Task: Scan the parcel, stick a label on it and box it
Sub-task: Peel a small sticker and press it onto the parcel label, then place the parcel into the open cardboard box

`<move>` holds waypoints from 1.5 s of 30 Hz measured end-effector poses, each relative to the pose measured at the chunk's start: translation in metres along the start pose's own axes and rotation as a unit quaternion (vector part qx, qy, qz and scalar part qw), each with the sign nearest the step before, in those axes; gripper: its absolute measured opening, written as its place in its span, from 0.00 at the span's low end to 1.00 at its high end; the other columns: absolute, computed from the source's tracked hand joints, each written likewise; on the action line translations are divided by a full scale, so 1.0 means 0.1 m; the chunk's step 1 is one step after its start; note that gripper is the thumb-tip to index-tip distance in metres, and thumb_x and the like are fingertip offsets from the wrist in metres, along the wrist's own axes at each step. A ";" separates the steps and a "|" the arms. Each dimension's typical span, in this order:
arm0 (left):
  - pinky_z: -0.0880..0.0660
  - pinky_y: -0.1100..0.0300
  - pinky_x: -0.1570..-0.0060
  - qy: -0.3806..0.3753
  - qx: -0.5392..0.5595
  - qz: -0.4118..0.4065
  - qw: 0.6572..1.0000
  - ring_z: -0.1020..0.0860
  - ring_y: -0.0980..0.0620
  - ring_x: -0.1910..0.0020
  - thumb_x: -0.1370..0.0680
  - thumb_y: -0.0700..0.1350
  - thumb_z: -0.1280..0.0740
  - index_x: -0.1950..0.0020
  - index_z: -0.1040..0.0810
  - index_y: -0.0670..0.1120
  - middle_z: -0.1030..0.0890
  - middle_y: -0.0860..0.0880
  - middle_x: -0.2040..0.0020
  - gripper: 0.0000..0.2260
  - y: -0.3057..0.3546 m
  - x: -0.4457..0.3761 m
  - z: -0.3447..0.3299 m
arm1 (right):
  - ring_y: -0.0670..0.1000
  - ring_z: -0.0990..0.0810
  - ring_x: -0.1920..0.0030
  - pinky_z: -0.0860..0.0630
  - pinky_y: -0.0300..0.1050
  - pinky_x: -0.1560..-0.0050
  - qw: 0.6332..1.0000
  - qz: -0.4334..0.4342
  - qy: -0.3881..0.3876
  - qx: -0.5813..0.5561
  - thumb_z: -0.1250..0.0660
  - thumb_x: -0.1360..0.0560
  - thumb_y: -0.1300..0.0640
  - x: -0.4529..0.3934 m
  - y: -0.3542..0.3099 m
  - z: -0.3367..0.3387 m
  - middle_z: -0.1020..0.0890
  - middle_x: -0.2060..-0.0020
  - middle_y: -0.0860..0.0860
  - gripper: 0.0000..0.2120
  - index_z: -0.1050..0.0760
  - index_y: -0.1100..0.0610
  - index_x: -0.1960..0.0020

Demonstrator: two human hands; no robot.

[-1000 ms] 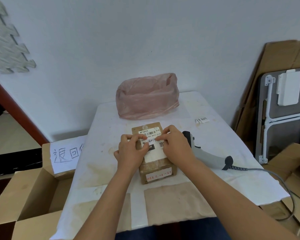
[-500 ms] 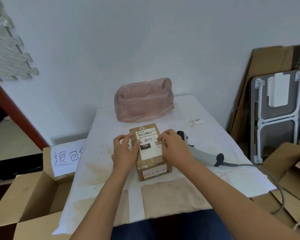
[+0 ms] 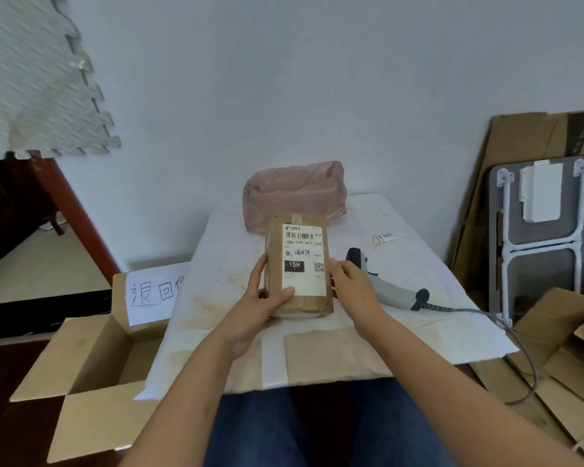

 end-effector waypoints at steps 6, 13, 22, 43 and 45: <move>0.24 0.56 0.44 0.051 0.005 -0.079 0.996 0.20 0.49 0.40 0.26 0.47 0.24 0.29 0.36 0.70 0.21 0.45 0.37 0.34 0.11 0.28 0.22 | 0.48 0.18 0.48 0.22 0.55 0.39 1.000 0.023 -0.005 -0.015 0.44 0.18 0.48 0.26 -0.13 -0.07 0.18 0.47 0.48 0.12 0.25 0.52 0.45; 0.24 0.53 0.38 0.149 0.078 -0.111 0.979 0.19 0.47 0.39 0.24 0.46 0.26 0.28 0.35 0.66 0.19 0.45 0.37 0.31 0.03 0.60 0.83 | 0.49 0.19 0.49 0.22 0.51 0.41 0.997 0.038 -0.055 0.030 0.44 0.18 0.51 0.43 -0.28 -0.44 0.21 0.45 0.50 0.10 0.27 0.53 0.42; 0.23 0.47 0.39 0.315 0.186 -0.066 0.928 0.18 0.49 0.41 0.21 0.45 0.29 0.26 0.35 0.56 0.17 0.48 0.39 0.27 -0.53 0.93 2.23 | 0.50 0.17 0.49 0.21 0.56 0.42 0.976 0.080 -0.164 0.121 0.43 0.19 0.52 0.53 -0.47 -1.63 0.20 0.44 0.50 0.13 0.24 0.57 0.42; 0.25 0.51 0.48 0.251 -0.026 0.314 0.915 0.22 0.43 0.43 0.18 0.57 0.40 0.30 0.30 0.44 0.21 0.42 0.40 0.22 -2.41 -0.30 4.01 | 0.53 0.19 0.41 0.23 0.55 0.37 0.942 0.085 -0.255 0.199 0.42 0.18 0.50 -0.03 -0.29 -3.77 0.20 0.40 0.51 0.15 0.23 0.56 0.38; 0.25 0.45 0.40 0.249 -0.002 0.329 0.911 0.23 0.40 0.38 0.19 0.56 0.38 0.29 0.31 0.45 0.21 0.40 0.36 0.22 -2.56 -0.40 4.08 | 0.53 0.18 0.43 0.23 0.54 0.38 0.946 0.089 -0.242 0.196 0.42 0.18 0.50 -0.11 -0.28 -3.78 0.19 0.41 0.50 0.15 0.23 0.55 0.39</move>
Point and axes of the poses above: each hand's wrist, its own x-axis away from the middle knuckle, its own z-axis out of the back of the hand, y = z × x, the point moved 4 cm from there along -x, towards the middle knuckle
